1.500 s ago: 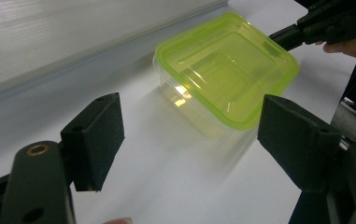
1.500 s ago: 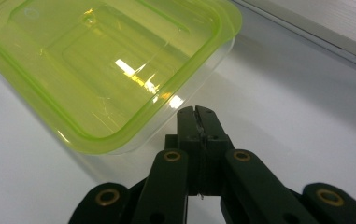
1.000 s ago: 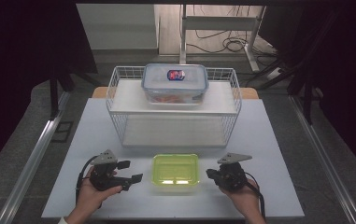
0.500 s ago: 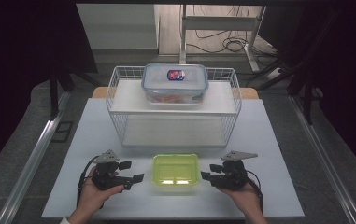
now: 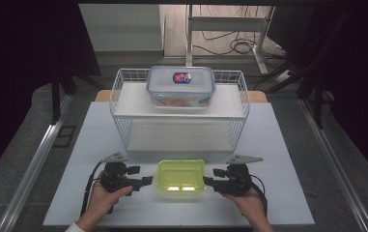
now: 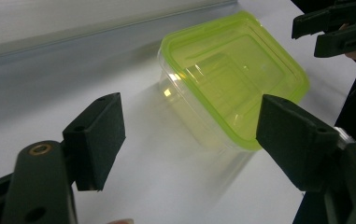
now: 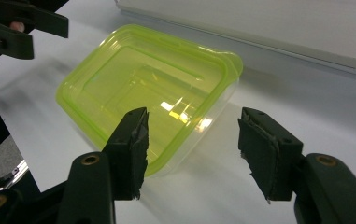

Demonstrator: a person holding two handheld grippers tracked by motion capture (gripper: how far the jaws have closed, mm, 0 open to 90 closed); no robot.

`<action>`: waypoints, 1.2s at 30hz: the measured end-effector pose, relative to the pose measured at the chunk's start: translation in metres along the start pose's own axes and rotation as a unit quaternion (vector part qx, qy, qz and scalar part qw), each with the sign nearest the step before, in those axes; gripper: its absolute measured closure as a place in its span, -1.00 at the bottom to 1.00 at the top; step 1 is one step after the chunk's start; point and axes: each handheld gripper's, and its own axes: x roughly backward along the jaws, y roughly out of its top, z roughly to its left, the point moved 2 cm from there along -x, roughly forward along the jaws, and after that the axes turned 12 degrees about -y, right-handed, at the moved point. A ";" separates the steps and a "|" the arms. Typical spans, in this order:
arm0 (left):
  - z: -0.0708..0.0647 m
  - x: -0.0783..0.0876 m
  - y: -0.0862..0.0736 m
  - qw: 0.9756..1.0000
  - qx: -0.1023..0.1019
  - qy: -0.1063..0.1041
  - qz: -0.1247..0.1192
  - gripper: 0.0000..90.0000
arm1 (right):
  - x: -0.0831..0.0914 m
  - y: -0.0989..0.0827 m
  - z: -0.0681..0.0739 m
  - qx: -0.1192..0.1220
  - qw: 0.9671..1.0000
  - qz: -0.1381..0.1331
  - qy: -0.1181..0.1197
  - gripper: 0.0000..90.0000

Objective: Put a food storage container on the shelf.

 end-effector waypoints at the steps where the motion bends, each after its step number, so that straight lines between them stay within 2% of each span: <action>1: 0.001 -0.002 0.001 1.000 0.003 -0.002 0.001 -0.45 | 0.000 0.000 0.000 -0.002 1.000 0.000 0.002 -0.05; 8: 0.005 -0.019 0.005 0.999 0.028 -0.021 0.010 -0.34 | -0.010 0.003 0.001 -0.013 1.000 0.007 0.005 -0.04; 15: 0.004 -0.038 0.009 0.999 0.033 -0.025 0.027 -0.28 | -0.017 0.007 0.001 -0.015 1.000 0.012 0.000 -0.03; 19: 0.002 -0.046 0.010 0.998 0.036 -0.028 0.037 -0.16 | -0.021 0.008 0.000 -0.022 1.000 0.018 0.002 -0.01; 23: 0.004 -0.047 0.008 0.998 0.038 -0.032 0.043 -0.04 | -0.025 0.007 -0.001 -0.027 0.999 0.027 0.008 0.01; 29: 0.006 -0.047 0.008 0.997 0.051 -0.038 0.035 0.10 | -0.029 0.004 -0.002 -0.035 0.999 0.036 0.017 0.08; 30: 0.006 -0.046 0.008 0.997 0.049 -0.040 0.034 0.14 | -0.030 0.004 -0.002 -0.036 0.999 0.038 0.017 0.09; 32: 0.006 -0.045 0.008 0.998 0.045 -0.035 0.033 0.38 | -0.032 0.003 -0.003 -0.040 0.998 0.042 0.026 0.14; 33: 0.005 -0.046 0.007 0.998 0.044 -0.030 0.036 0.38 | -0.033 0.003 -0.003 -0.044 0.998 0.044 0.028 0.14; 35: 0.005 -0.045 0.007 0.998 0.041 -0.032 0.036 0.39 | -0.034 0.002 -0.004 -0.051 0.997 0.045 0.034 0.25; 36: 0.004 -0.045 0.007 0.998 0.038 -0.033 0.034 0.40 | -0.033 0.002 -0.004 -0.046 0.997 0.047 0.028 0.33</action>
